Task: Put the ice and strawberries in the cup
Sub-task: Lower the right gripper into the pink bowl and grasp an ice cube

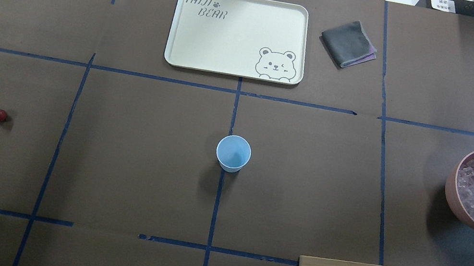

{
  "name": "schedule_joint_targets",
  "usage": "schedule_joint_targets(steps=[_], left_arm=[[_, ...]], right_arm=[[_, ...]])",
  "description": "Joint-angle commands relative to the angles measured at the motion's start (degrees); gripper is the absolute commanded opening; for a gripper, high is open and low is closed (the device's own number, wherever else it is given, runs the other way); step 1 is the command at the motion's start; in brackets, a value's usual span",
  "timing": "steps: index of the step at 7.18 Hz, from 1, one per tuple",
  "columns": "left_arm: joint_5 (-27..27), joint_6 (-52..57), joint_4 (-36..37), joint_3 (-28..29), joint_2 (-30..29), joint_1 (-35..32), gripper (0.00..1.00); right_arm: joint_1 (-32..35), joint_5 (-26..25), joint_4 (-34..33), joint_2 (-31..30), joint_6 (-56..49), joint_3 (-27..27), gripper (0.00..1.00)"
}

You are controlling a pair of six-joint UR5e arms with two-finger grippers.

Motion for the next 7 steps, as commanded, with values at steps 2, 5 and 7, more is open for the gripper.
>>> schedule_joint_targets(steps=[2, 5, 7], left_arm=[[0.07, 0.13, 0.00, 0.36, 0.00, 0.00, 1.00], [-0.02, 0.05, -0.09, 0.27, 0.00, 0.00, 1.00], [-0.11, -0.04, -0.35, -0.34, -0.09, 0.00, 1.00]], right_arm=[[0.09, -0.11, 0.10, -0.36, -0.19, 0.15, 0.00], [5.34, 0.76, -0.34, -5.51, -0.63, 12.56, 0.00], [5.19, 3.13, -0.26, -4.94, 5.56, 18.33, 0.00]])
